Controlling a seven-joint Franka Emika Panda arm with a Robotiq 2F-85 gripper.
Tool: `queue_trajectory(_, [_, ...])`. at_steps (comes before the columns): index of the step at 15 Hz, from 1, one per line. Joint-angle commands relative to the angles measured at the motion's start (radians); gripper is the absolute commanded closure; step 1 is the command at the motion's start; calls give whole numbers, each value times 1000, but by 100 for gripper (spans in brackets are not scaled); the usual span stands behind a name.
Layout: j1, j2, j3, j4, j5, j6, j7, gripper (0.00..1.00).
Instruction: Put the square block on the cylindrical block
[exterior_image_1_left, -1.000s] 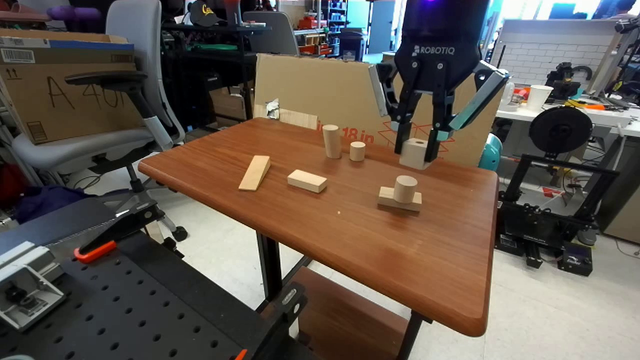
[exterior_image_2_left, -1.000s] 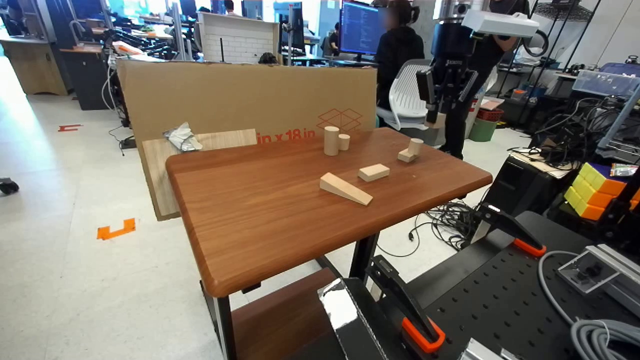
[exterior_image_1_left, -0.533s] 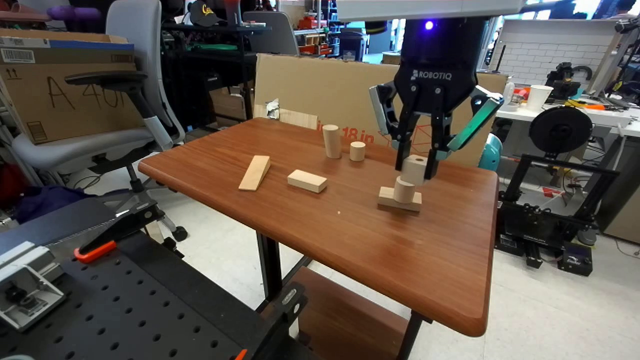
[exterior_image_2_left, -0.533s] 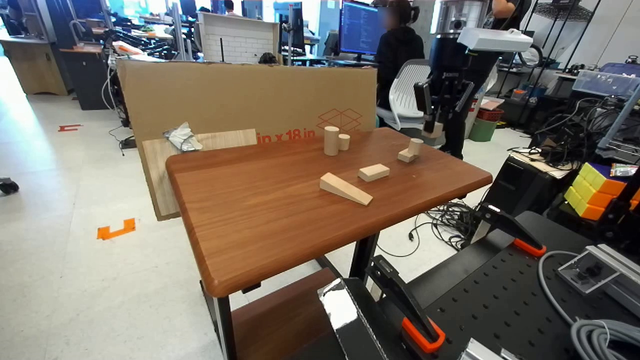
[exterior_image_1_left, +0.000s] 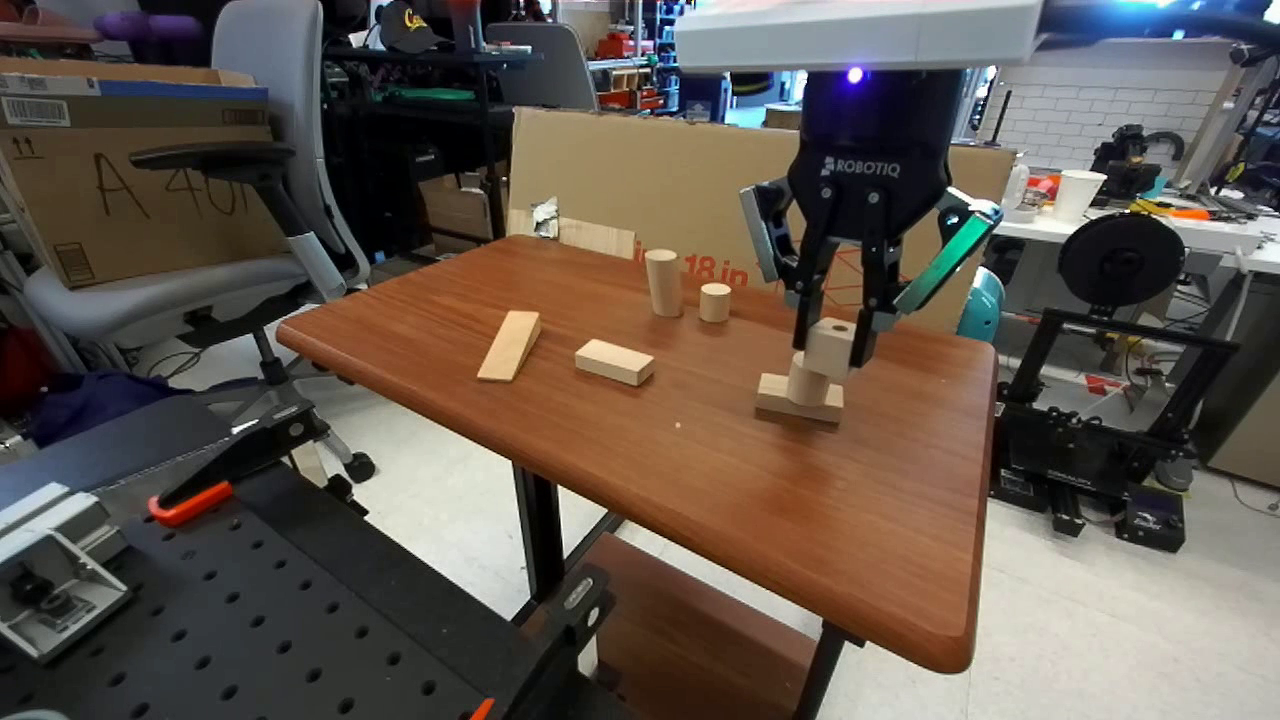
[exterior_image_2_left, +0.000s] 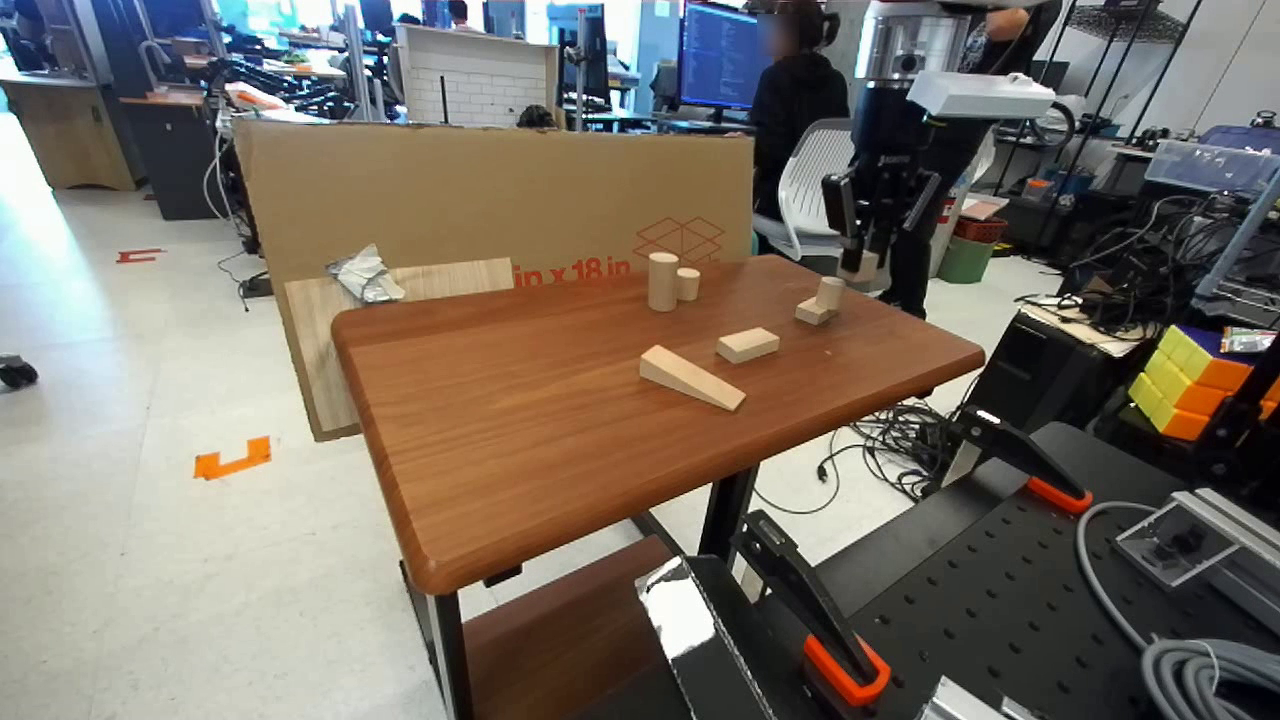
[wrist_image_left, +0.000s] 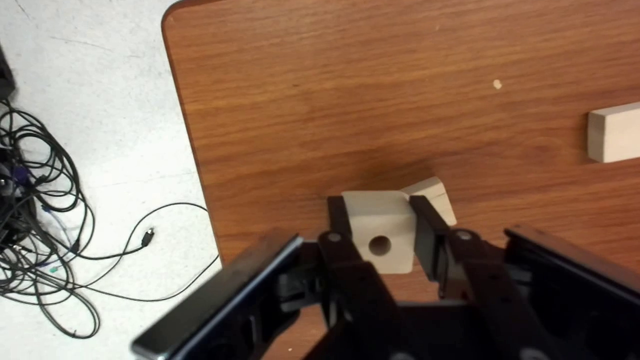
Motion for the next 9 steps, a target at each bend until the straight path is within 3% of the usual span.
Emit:
queue_trajectory(1, [2,3,3,0,-20,35,-2,91])
queue_trajectory(9, [4,33,11,22,-11,44,0,91])
